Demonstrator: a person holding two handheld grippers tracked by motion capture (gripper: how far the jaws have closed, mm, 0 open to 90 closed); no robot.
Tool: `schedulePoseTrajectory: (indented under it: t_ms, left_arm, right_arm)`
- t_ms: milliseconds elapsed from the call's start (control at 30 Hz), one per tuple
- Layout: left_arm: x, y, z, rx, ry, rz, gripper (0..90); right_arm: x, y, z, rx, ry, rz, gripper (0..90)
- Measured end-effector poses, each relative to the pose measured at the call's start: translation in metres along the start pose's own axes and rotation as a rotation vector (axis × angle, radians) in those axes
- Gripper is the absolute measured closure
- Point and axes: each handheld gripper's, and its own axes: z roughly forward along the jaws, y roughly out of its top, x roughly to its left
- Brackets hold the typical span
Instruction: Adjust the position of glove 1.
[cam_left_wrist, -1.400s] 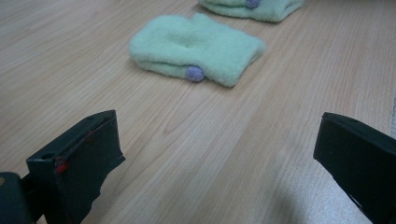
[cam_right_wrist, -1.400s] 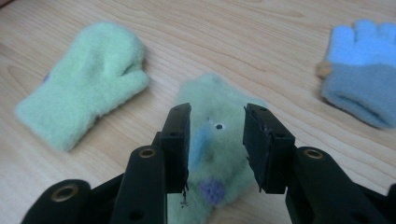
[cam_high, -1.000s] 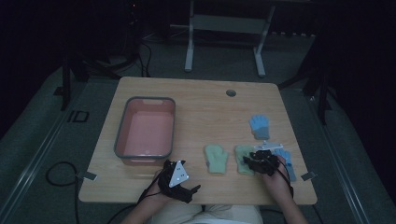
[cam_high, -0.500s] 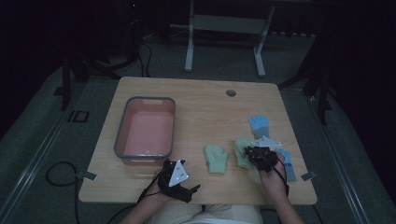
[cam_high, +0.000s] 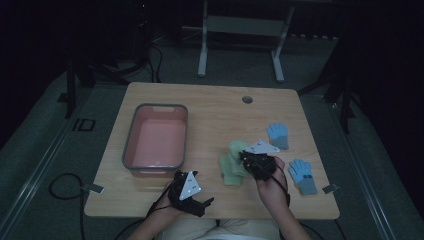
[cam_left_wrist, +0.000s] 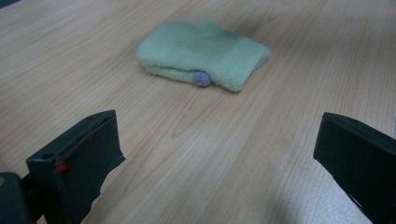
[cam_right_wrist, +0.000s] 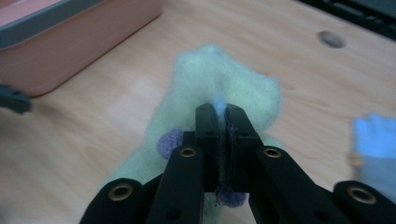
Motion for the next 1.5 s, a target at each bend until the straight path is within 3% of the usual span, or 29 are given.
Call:
schedulePoseTrajectory:
  t_ms: [200, 367, 733, 867, 967, 1100, 1133, 1233, 1267, 1400, 1500]
  left_arm:
    - [-0.001, 0.001, -0.001, -0.006, -0.010, 0.002, 0.5]
    - [-0.001, 0.003, -0.001, -0.019, -0.039, -0.039, 0.5]
    - [-0.003, 0.004, 0.000, -0.030, -0.086, -0.070, 0.5]
    - [-0.006, 0.007, -0.001, -0.052, -0.032, -0.041, 0.5]
    - [-0.005, 0.009, -0.002, -0.097, -0.008, -0.038, 0.6]
    - [-0.005, 0.010, 0.000, -0.108, -0.049, -0.013, 4.3]
    - [-0.006, 0.011, 0.001, -0.099, -0.054, -0.016, 4.3]
    - [-0.007, 0.018, 0.004, -0.043, -0.121, -0.078, 4.3]
    - [-0.007, 0.022, 0.006, -0.023, -0.128, -0.082, 4.8]
    - [-0.013, 0.035, 0.015, 0.012, -0.140, 0.025, 9.1]
    - [-0.016, 0.044, 0.026, 0.015, -0.168, 0.068, 12.7]
  right_arm:
    - [0.015, -0.008, 0.018, 0.054, -0.002, -0.046, 85.6]
    - [0.017, -0.018, 0.030, 0.087, 0.008, -0.045, 85.5]
    - [0.019, -0.031, 0.050, 0.124, 0.027, -0.041, 85.1]
    - [0.018, -0.035, 0.055, 0.129, 0.030, -0.029, 84.7]
    - [0.015, -0.037, 0.054, 0.117, 0.046, -0.008, 82.5]
    - [0.009, -0.033, 0.043, 0.067, 0.066, 0.002, 68.4]
    - [0.005, -0.032, 0.038, 0.043, 0.092, 0.004, 65.2]
    - [-0.008, -0.030, 0.030, -0.013, 0.118, -0.002, 58.3]
    - [-0.013, -0.030, 0.027, -0.030, 0.130, 0.003, 58.3]
    - [-0.040, -0.027, 0.020, -0.080, 0.177, 0.012, 57.0]
    - [-0.055, -0.023, 0.020, -0.096, 0.211, 0.009, 52.9]
